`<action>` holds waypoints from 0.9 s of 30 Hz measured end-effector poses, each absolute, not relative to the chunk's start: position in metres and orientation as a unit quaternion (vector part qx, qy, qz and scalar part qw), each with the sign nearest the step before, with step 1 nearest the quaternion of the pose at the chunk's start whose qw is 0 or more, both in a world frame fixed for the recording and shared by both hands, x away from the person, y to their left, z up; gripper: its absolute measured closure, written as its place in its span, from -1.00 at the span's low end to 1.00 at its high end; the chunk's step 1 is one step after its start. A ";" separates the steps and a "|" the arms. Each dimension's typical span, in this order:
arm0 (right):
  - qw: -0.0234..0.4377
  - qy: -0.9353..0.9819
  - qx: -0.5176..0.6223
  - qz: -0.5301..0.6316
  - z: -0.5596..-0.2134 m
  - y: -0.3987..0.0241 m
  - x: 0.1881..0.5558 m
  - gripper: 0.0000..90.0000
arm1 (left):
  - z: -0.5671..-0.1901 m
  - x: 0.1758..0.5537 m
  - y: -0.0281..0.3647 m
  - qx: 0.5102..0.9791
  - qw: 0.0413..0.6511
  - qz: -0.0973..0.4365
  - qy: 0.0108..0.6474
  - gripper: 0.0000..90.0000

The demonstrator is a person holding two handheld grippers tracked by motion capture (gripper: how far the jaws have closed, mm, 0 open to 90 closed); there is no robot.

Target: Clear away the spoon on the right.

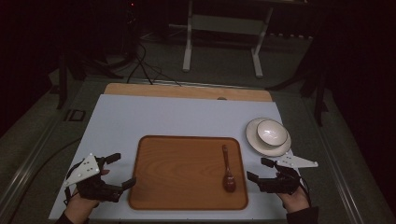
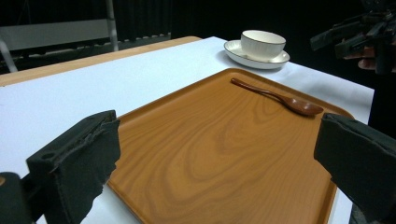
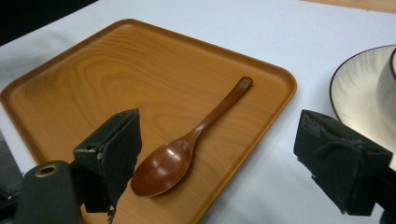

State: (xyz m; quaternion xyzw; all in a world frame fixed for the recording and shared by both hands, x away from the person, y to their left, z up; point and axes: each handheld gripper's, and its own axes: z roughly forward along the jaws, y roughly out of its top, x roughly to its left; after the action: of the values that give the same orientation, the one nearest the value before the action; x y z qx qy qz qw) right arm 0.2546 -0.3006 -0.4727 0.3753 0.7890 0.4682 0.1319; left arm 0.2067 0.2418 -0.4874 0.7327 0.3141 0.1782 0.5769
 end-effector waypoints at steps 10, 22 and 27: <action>0.124 0.786 0.378 0.472 -0.497 -0.310 0.256 -0.67 | -0.488 0.207 0.241 0.735 0.576 0.176 0.311 -0.97; 0.114 0.792 0.379 0.465 -0.508 -0.308 0.260 -0.66 | -0.489 0.208 0.241 0.736 0.576 0.171 0.311 -0.97; 0.118 0.791 0.383 0.463 -0.508 -0.309 0.260 -0.66 | -0.489 0.207 0.240 0.739 0.573 0.171 0.309 -0.97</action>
State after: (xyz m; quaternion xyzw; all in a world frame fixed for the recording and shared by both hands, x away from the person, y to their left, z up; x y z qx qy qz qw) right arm 0.2604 -0.3086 -0.5076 0.3828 0.7910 0.4626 0.1178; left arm 0.2073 0.2398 -0.4890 0.7392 0.3090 0.1712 0.5734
